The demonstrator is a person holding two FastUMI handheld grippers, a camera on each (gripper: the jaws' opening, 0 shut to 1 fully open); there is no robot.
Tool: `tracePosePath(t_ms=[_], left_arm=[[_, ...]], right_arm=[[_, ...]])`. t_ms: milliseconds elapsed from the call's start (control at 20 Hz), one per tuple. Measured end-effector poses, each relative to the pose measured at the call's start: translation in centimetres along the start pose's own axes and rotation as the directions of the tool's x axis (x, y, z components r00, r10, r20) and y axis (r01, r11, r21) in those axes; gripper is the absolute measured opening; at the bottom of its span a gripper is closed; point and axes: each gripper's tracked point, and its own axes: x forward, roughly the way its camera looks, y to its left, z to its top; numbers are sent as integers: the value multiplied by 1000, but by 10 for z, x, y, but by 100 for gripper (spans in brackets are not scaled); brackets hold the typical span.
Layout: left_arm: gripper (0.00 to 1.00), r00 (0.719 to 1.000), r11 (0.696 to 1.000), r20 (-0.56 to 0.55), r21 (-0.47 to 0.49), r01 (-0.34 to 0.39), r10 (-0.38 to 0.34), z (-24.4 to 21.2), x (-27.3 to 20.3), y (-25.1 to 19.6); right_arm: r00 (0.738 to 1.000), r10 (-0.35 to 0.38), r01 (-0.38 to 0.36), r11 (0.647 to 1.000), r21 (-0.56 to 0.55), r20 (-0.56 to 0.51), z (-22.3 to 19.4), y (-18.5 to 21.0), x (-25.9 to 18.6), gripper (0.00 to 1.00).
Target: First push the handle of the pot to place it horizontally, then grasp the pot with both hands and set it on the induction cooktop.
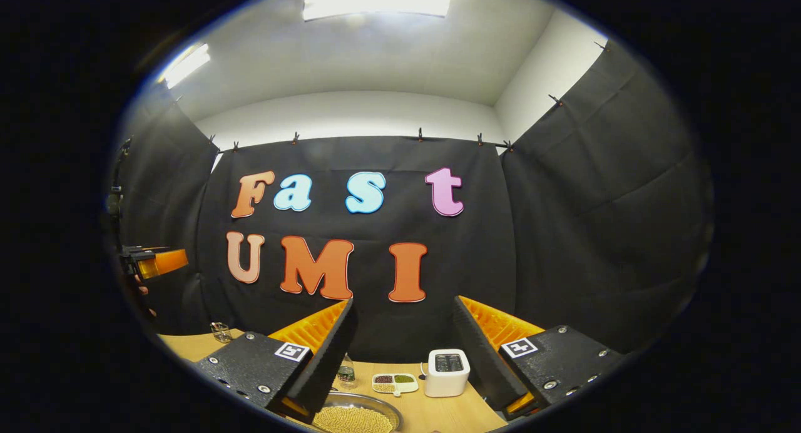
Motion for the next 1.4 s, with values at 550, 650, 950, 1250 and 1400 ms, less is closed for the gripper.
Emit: tracePosePath(t_ms=[550,650,950,1250,1400], left_arm=[[98,1000,1000,-14,-5,-4,4,-10,12,-5],[97,1000,1000,-24,-16,3,-4,-14,12,-7],[97,999,1000,-40,-14,5,-5,-23,14,-4],[97,998,1000,-57,-12,-6,5,-31,13,7],[98,998,1000,-62,-5,-9,9,-39,9,10]], right_arm=[[1000,2,-2,1000,14,-8,-7,0,-4,96],[1000,8,-8,1000,12,-25,-14,3,-5,96],[994,-8,14,999,50,-110,-45,-1,-8,96],[966,13,15,994,107,-258,-106,4,-23,94],[923,91,-20,981,192,-374,-155,12,-41,92]])
